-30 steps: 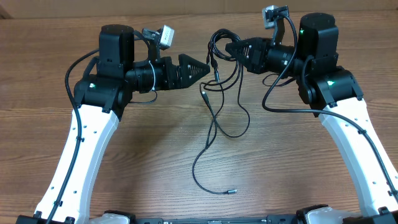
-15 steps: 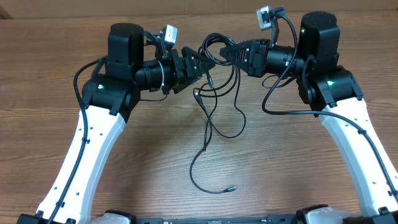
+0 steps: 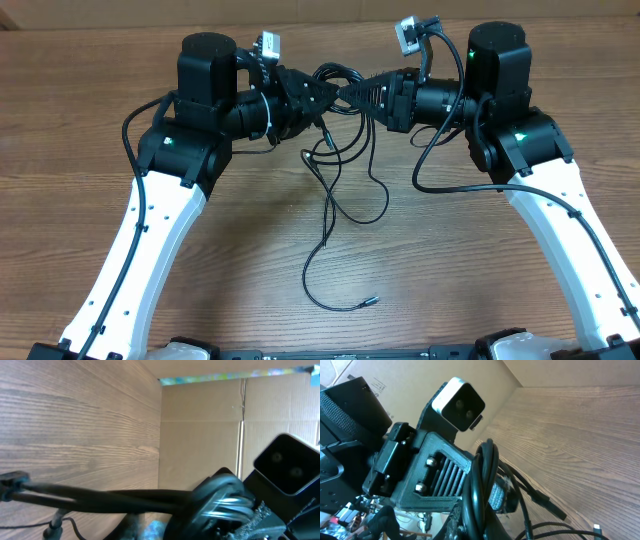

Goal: Untangle cables

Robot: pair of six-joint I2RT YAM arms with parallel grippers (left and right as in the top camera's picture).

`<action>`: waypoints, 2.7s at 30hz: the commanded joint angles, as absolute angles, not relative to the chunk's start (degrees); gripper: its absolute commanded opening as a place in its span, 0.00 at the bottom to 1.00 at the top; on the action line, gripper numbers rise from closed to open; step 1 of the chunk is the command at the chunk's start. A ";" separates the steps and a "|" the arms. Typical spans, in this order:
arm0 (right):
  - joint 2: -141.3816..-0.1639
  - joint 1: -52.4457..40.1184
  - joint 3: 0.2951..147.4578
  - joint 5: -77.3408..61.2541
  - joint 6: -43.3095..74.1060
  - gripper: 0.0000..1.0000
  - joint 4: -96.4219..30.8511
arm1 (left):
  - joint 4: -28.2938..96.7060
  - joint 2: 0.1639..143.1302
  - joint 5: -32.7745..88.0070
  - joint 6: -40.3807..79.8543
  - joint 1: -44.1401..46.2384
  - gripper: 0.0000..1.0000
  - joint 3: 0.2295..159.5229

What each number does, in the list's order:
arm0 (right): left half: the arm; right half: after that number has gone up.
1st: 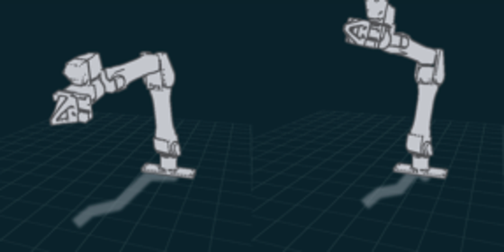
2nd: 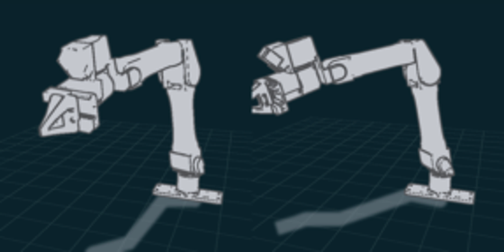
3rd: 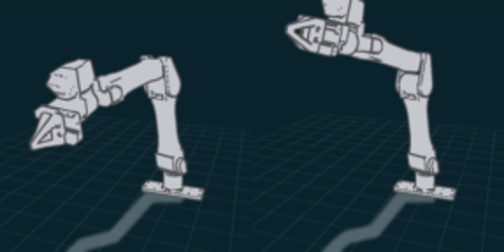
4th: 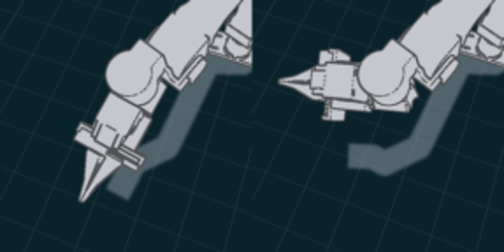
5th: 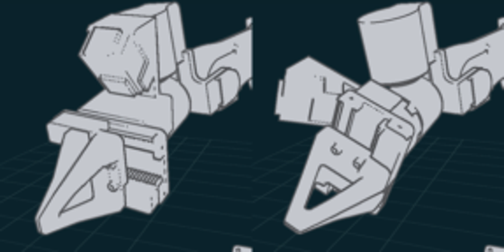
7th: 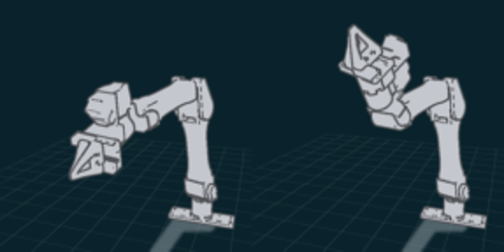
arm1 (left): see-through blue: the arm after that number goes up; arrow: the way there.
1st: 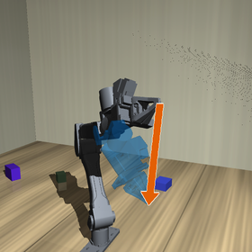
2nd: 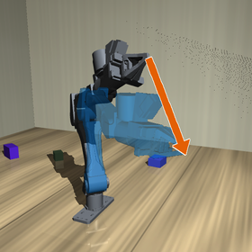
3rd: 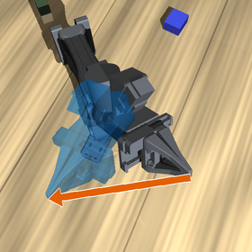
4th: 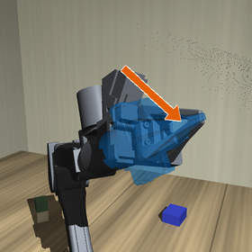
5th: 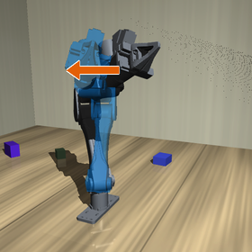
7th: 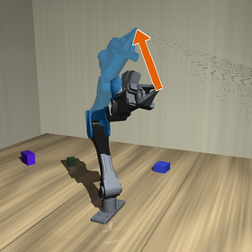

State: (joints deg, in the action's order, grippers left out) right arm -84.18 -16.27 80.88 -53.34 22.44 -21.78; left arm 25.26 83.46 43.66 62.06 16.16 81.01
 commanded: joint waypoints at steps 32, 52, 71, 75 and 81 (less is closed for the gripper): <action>-84.25 -17.76 81.41 -43.72 -19.05 0.66 -40.05 | 40.25 82.13 23.31 33.47 23.18 0.04 81.91; -84.25 -18.37 81.38 -42.39 -24.56 0.26 -40.32 | 39.92 82.11 28.27 40.75 23.35 0.04 81.91; -84.25 -17.87 81.38 -38.54 -20.36 0.04 -42.57 | 39.35 82.13 26.44 40.71 23.38 0.04 81.91; -84.25 -16.45 81.38 -31.27 -11.88 0.04 -42.61 | 43.18 82.11 21.52 39.59 23.24 0.04 81.91; -84.25 -14.37 81.38 -20.18 -0.78 0.04 -43.51 | 44.93 82.11 19.46 39.40 23.11 0.04 81.91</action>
